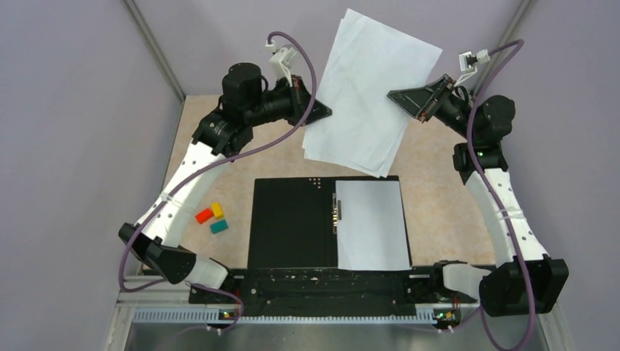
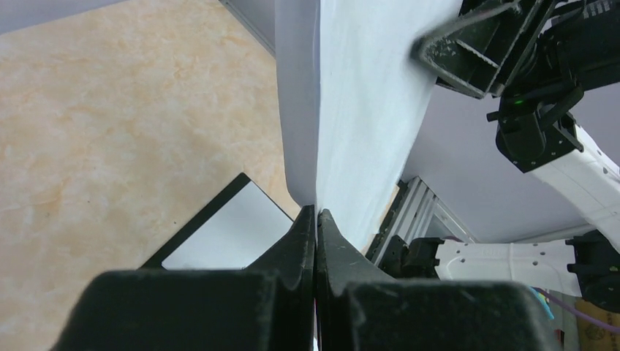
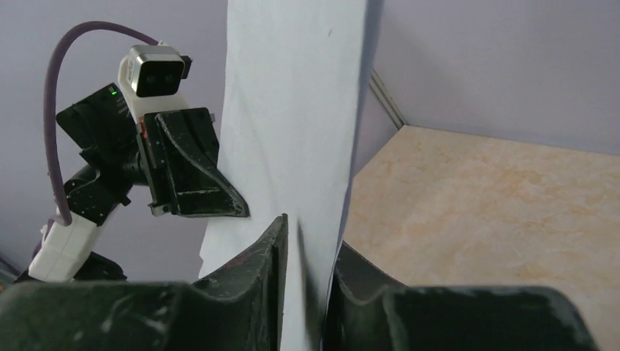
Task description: Put the files into the folder
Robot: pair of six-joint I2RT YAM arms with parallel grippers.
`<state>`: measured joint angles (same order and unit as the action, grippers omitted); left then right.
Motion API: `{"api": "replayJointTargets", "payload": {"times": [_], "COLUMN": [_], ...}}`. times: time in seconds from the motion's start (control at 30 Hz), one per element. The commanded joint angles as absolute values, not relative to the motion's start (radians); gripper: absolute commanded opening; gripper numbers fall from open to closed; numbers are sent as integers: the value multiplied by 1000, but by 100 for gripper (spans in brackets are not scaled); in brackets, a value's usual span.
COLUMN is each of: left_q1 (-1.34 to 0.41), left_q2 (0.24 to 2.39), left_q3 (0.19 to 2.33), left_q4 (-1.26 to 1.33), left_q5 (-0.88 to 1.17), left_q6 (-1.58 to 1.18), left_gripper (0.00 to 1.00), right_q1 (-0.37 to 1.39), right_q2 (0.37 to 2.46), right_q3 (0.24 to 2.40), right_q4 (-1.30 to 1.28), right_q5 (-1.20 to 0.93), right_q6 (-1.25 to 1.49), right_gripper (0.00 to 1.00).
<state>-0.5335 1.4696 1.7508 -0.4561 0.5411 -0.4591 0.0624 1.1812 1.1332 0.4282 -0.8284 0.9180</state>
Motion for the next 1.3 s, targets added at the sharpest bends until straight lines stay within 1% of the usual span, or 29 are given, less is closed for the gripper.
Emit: {"api": "replayJointTargets", "payload": {"times": [0.0,0.03,0.1,0.17,0.23,0.27,0.33,0.63,0.73,1.0,1.17,1.27], "left_q1": [-531,-531,-532,-532,-532,-532,-532,-518,-490,-436,-428,-412], "left_q2": [1364,1345,1310,1283,1265,1260,1255,1317,1335,1374,1434,1468], "left_q3": [1658,1629,1579,1547,1533,1531,1535,1656,1697,1751,1760,1759], "left_q4": [-313,-295,-255,-238,-234,-232,-228,-251,-256,-185,-167,-106], "left_q5": [550,550,552,550,549,549,551,543,581,845,853,910], "left_q6": [-489,-487,-474,-454,-426,-412,-387,-236,-200,-220,-225,-264], "left_gripper": [0,3,16,33,48,52,58,71,75,77,77,76], "right_q1": [78,81,87,91,93,94,96,99,99,100,108,110], "right_q2": [1156,1155,1152,1149,1145,1145,1149,1210,1227,1253,1290,1328], "right_q3": [1198,1211,1240,1265,1285,1297,1321,1426,1458,1494,1503,1516], "right_q4": [416,408,408,417,449,460,464,453,448,421,442,417], "right_q5": [-850,-856,-875,-906,-937,-954,-985,-1127,-1171,-1219,-1233,-1233], "right_q6": [867,848,820,806,807,807,806,803,804,773,763,731], "right_gripper": [7,0,0,0,0,0,0,0,0,0,0,0]}}
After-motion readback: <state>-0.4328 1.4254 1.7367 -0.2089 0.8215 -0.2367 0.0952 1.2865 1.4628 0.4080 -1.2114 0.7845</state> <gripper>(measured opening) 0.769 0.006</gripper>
